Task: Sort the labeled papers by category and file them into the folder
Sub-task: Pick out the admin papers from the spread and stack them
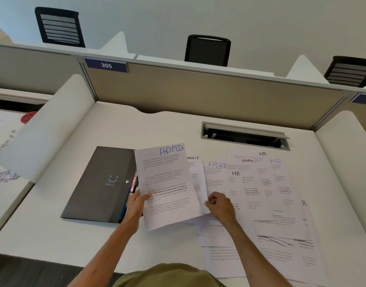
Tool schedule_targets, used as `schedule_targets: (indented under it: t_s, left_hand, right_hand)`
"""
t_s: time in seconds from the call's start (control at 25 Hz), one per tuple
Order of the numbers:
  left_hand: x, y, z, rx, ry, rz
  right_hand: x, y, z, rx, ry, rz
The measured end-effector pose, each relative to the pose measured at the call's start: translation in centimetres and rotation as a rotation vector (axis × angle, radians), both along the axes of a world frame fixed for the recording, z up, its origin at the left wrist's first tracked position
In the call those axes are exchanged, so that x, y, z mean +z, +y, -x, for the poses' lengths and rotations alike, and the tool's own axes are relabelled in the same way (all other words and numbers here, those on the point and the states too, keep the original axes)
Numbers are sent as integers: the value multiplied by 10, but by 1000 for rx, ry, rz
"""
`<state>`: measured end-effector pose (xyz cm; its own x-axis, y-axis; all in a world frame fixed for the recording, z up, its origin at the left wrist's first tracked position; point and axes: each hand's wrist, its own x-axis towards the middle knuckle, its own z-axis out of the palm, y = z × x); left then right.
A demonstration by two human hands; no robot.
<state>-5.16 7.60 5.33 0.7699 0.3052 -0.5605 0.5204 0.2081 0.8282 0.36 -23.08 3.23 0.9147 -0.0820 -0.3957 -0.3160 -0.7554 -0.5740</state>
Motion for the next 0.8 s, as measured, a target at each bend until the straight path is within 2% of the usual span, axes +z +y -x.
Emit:
schedule_targets:
  t_s: [0.2, 0.4, 0.56, 0.72, 0.8]
  left_hand:
    - [-6, -1, 3, -16, 1, -5]
    - [-13, 0, 8, -39, 39, -11]
    - [-17, 2, 9, -32, 50, -10]
    - [-14, 2, 11, -27, 60, -10]
    - [-13, 2, 12, -18, 68, -2]
  right_hand:
    - [2, -2, 8, 48, 14, 91]
    - [1, -28, 8, -223, -222, 290]
    - [-8, -39, 3, -126, -69, 510]
    - [-9, -35, -7, -192, -13, 374]
    - [-6, -32, -9, -231, -48, 326]
